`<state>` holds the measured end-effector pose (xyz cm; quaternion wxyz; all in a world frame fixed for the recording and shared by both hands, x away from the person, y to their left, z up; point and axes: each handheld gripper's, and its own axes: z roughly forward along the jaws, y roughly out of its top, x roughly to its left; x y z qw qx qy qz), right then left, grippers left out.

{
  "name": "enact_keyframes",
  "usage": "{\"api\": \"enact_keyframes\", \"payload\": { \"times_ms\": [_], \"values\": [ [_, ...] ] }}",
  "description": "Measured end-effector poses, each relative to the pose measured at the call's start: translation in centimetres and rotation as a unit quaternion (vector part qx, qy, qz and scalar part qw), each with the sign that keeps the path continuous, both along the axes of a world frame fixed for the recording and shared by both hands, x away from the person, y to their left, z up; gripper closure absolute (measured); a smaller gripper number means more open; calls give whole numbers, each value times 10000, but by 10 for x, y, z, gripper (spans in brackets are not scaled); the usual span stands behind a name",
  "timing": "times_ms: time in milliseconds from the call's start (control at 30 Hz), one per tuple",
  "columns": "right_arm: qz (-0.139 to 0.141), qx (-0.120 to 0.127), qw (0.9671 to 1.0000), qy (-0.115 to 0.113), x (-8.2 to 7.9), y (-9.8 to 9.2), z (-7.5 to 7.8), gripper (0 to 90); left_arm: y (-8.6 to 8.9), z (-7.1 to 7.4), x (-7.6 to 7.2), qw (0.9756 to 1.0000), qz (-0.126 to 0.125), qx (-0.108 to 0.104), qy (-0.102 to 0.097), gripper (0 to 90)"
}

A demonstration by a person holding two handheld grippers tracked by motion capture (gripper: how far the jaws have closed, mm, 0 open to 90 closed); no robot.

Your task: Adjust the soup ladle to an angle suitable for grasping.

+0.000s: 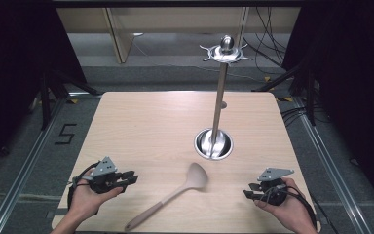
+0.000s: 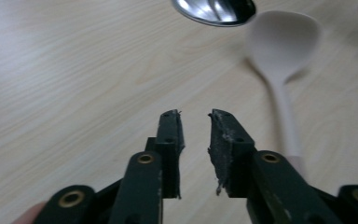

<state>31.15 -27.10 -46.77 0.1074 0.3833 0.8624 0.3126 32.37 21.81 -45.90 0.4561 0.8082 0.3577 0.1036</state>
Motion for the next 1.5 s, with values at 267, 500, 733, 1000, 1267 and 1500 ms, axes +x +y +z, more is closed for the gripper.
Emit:
{"api": "enact_keyframes", "payload": {
  "times_ms": [267,500,733,1000,1267,1500],
  "values": [
    [-12,80,10000,49,6,-4,-5,636,-68,-6,-34,9722,-1508,1467,1027,890],
    [21,3,10000,55,5,-3,-3,625,-86,-19,-43,9589,-1441,1995,1409,893],
    [198,20,9998,48,4,6,-3,603,-81,-24,-45,9442,-1302,2497,1707,894],
    [161,110,9998,69,4,6,-4,596,-74,-24,-34,9411,-1035,2655,1819,894],
    [203,77,9997,94,3,6,-2,585,-59,-21,-7,9429,-580,2743,1796,895],
    [208,72,9997,105,4,6,-2,581,-50,-20,35,9380,-147,2987,1753,894]
  ]
}}
